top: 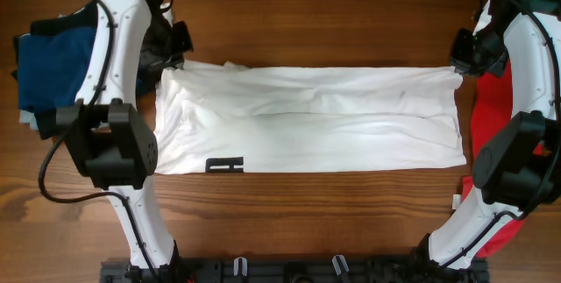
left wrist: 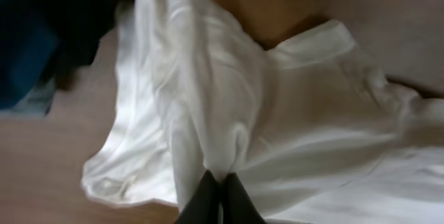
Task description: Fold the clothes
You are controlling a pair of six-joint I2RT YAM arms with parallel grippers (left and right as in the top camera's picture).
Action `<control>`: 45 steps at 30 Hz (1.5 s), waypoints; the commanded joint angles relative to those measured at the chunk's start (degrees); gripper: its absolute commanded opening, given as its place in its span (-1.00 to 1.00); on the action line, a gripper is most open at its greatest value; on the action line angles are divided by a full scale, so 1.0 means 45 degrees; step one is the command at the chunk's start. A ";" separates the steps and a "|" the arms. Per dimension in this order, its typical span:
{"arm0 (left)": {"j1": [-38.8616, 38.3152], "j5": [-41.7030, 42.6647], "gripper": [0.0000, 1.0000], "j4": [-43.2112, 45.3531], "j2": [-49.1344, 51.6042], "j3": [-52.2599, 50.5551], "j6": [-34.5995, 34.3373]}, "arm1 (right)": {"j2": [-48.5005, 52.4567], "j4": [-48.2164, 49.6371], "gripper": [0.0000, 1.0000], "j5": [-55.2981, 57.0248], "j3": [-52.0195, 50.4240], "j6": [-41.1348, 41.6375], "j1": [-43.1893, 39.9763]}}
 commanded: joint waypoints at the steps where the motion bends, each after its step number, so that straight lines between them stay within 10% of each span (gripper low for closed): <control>1: 0.0296 -0.0952 -0.92 -0.1015 -0.0107 0.0024 0.0068 | -0.0359 -0.0418 -0.91 0.0510 0.0044 -0.0010 -0.0053; 42: 0.0466 -0.0981 -0.92 -0.2157 -0.0549 -0.4517 0.0063 | -0.0359 -0.1321 -0.89 0.3934 -0.2574 0.1209 -0.0219; 45: 0.0466 -0.0981 -0.41 -0.2157 -0.0549 -0.4639 0.0063 | -0.0359 -0.1316 -0.66 0.3842 -0.2574 0.1195 -0.0223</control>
